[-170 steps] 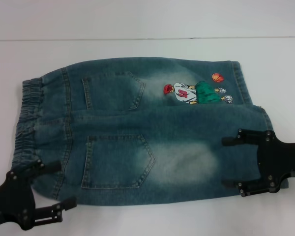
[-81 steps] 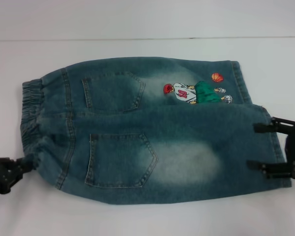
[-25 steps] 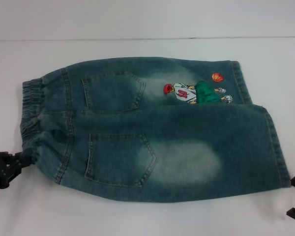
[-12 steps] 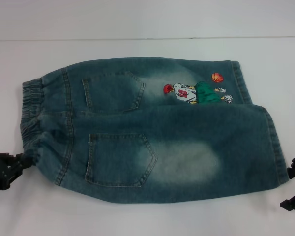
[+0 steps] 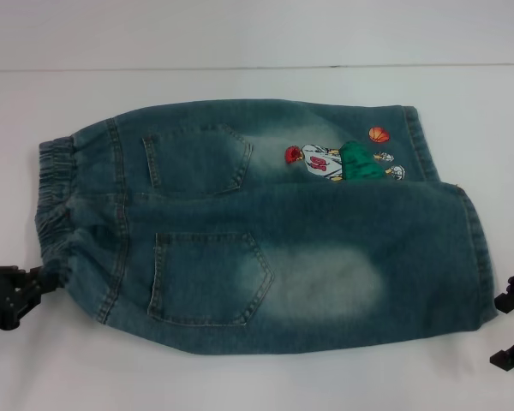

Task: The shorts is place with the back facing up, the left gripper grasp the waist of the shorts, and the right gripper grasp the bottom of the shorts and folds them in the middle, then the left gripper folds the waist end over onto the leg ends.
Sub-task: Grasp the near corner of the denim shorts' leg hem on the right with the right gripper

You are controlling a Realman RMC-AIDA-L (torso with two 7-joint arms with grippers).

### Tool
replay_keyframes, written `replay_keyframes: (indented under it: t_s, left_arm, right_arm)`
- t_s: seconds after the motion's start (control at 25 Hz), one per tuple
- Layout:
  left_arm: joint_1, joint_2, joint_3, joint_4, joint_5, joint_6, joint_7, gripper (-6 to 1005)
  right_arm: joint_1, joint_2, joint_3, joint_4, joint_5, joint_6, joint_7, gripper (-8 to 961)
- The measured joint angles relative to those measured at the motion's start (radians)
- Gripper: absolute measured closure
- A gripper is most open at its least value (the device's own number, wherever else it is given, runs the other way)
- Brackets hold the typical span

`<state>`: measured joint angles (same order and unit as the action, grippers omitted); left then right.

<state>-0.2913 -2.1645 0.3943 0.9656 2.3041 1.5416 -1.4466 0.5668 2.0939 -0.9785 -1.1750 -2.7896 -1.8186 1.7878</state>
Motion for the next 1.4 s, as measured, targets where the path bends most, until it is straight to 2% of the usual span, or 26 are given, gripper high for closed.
replay_keyframes:
  t_s: [0.76,1.2,1.4]
  left_arm:
    - [-0.006,0.000,0.000,-0.004,0.002,-0.001,0.000,910]
    - [-0.007,0.000,0.001,-0.008,0.001,-0.004,0.003,910]
    - [-0.007,0.000,0.001,-0.008,0.001,-0.005,0.002,909]
  right_arm:
    - [0.010,0.003,-0.028,-0.002,-0.003,0.007,0.027,69]
    - [0.003,0.002,-0.040,0.015,0.012,0.099,0.043,92]
    - [0.005,0.002,-0.043,0.036,0.019,0.093,0.025,103]
